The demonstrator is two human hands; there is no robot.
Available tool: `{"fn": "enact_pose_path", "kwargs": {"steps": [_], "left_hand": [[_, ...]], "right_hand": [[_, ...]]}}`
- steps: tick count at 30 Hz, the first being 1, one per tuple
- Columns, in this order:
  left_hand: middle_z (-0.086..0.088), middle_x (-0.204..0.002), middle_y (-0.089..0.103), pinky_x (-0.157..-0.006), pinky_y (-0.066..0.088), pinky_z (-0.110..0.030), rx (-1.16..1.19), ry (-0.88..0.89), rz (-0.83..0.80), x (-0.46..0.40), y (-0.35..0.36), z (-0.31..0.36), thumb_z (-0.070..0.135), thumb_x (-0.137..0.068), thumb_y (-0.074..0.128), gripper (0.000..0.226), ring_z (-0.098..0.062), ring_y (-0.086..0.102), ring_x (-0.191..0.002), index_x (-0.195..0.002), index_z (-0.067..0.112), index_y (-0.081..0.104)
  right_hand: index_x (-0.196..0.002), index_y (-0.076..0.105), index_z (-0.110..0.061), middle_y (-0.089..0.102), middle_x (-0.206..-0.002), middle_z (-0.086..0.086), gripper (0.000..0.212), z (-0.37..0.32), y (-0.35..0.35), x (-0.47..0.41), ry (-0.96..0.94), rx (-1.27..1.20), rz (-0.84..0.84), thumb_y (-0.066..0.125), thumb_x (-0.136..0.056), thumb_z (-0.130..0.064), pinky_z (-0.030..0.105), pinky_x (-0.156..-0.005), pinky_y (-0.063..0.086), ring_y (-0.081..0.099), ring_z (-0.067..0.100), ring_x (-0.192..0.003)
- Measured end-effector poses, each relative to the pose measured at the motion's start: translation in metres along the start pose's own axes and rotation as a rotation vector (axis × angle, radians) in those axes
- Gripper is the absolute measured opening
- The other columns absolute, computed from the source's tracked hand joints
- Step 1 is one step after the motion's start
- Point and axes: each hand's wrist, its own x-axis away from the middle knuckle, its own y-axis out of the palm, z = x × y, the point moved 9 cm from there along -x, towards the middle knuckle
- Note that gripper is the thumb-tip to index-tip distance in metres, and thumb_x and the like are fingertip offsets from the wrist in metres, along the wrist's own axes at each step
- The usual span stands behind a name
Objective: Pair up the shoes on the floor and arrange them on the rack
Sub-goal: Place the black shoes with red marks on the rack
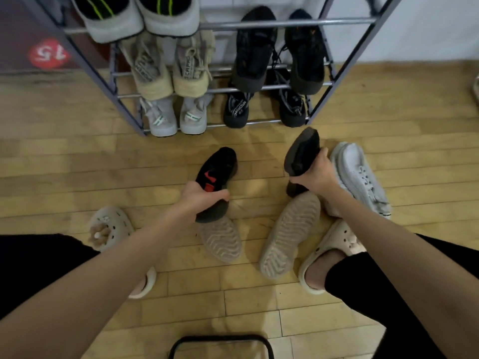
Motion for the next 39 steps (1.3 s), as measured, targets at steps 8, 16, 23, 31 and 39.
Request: {"fn": "enact_pose_path", "kwargs": {"steps": [8, 16, 23, 31, 39], "left_hand": [[-0.003, -0.094, 0.059, -0.074, 0.047, -0.031, -0.013, 0.150, 0.057, 0.073, -0.034, 0.041, 0.028, -0.064, 0.082, 0.038, -0.022, 0.054, -0.094, -0.088, 0.015, 0.056], [0.000, -0.105, 0.063, -0.068, 0.049, -0.030, -0.026, 0.423, 0.095, 0.142, -0.070, 0.105, 0.035, -0.062, 0.083, 0.055, -0.019, 0.058, -0.094, -0.109, 0.020, 0.059], [0.012, -0.098, 0.057, -0.077, 0.047, -0.031, 0.048, 0.674, 0.245, 0.184, -0.092, 0.165, 0.032, -0.061, 0.086, 0.061, -0.015, 0.056, -0.094, -0.112, 0.026, 0.053], [0.011, -0.089, 0.062, -0.072, 0.049, -0.026, 0.103, 0.769, 0.320, 0.158, -0.097, 0.249, 0.032, -0.058, 0.084, 0.042, -0.007, 0.059, -0.085, -0.092, 0.028, 0.059], [0.004, -0.107, 0.060, -0.092, 0.051, -0.040, 0.036, 0.785, 0.449, 0.092, -0.089, 0.312, 0.053, -0.040, 0.078, 0.084, -0.019, 0.056, -0.108, -0.113, 0.020, 0.055]], "right_hand": [[-0.131, 0.046, -0.008, 0.059, -0.115, 0.000, 0.070, -0.072, -0.064, 0.045, -0.124, -0.537, 0.005, 0.081, -0.070, -0.008, 0.025, -0.088, 0.047, 0.055, 0.014, -0.105], [-0.115, 0.066, -0.016, 0.072, -0.102, -0.001, 0.057, -0.104, -0.105, 0.072, -0.045, -0.774, -0.030, 0.072, -0.069, -0.050, 0.023, -0.068, 0.049, 0.067, 0.014, -0.089], [-0.106, 0.065, -0.011, 0.069, -0.098, 0.002, 0.065, -0.140, -0.178, 0.059, -0.088, -0.487, 0.192, 0.079, -0.061, -0.057, 0.027, -0.070, 0.052, 0.066, 0.018, -0.088], [-0.113, 0.061, -0.013, 0.066, -0.104, 0.006, 0.078, -0.177, -0.209, 0.016, -0.154, -0.200, 0.357, 0.074, -0.056, -0.065, 0.045, -0.091, 0.053, 0.062, 0.029, -0.100], [-0.091, 0.049, -0.013, 0.062, -0.103, 0.013, 0.054, -0.219, -0.210, -0.068, -0.198, 0.133, 0.449, 0.062, -0.074, -0.063, 0.040, -0.080, 0.043, 0.054, 0.040, -0.105]]}}
